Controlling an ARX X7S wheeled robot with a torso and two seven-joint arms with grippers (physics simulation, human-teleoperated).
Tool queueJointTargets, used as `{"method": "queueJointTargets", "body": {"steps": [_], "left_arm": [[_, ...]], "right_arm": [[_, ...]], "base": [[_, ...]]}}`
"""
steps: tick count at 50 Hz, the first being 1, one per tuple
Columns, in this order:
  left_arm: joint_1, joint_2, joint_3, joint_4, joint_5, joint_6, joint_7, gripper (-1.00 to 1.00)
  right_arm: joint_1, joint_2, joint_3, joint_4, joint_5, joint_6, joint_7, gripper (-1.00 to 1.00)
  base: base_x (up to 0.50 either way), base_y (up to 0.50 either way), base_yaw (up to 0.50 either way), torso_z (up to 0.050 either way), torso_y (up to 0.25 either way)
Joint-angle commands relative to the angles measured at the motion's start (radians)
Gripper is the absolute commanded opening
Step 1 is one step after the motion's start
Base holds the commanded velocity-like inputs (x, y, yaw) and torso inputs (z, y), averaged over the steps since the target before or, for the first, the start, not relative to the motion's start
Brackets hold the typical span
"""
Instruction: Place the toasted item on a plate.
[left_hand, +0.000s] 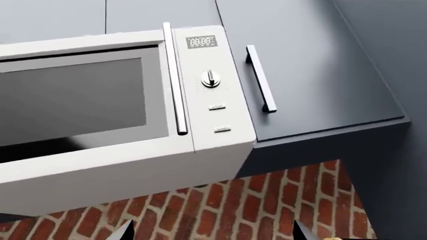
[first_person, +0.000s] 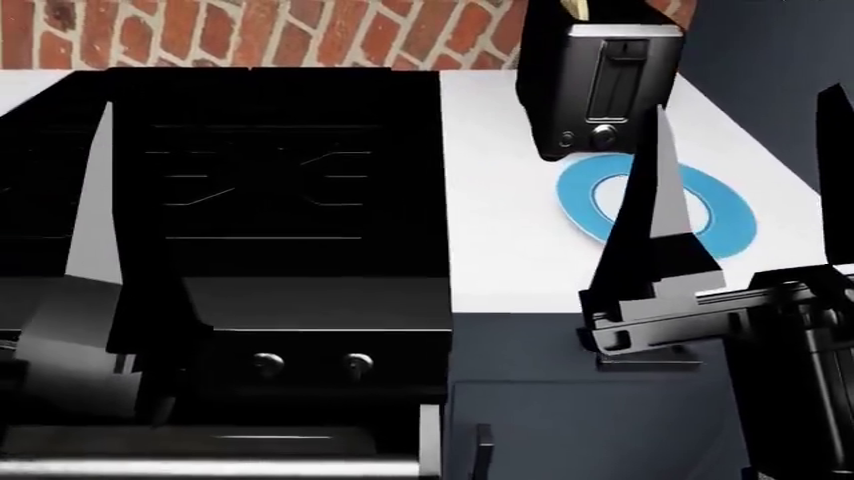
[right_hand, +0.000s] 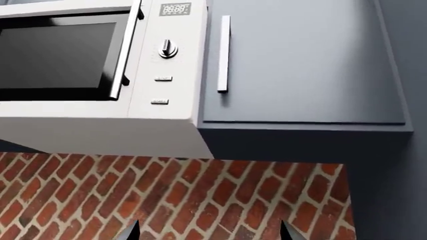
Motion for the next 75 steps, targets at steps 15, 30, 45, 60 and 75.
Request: {"method": "queueJointTargets", "body": {"steps": [15,30,45,60,75], "left_arm": [[-0.130,0.053,0.107,-0.010,-0.034,0.010,-0.041,1.00],[-0.172,0.066,0.128,0.001,-0.051,0.004,-0.047,1.00],[-0.266,0.109,0.239,0.001,-0.042,0.026,-0.089,1.00],[-0.254,0.125,0.217,-0.002,-0.052,0.014,-0.081,1.00],[-0.246,0.112,0.213,-0.003,-0.046,0.018,-0.074,1.00]], "right_arm": [[0.106,0.108,0.042,0.021,0.172,0.029,0.014,1.00],[0.199,0.180,0.080,0.094,0.317,0.050,-0.066,1.00],[0.164,0.230,0.108,0.139,0.342,0.007,-0.103,1.00],[0.107,0.304,0.149,0.166,0.367,-0.049,-0.109,1.00],[0.137,0.319,0.162,0.192,0.415,-0.026,-0.119,1.00]], "base": [[0.15,0.37,0.00,0.000,0.000],[0.26,0.11,0.00,0.000,0.001],[0.33,0.00,0.00,0.000,0.001],[0.31,0.00,0.00,0.000,0.001],[0.00,0.00,0.00,0.000,0.000]]}}
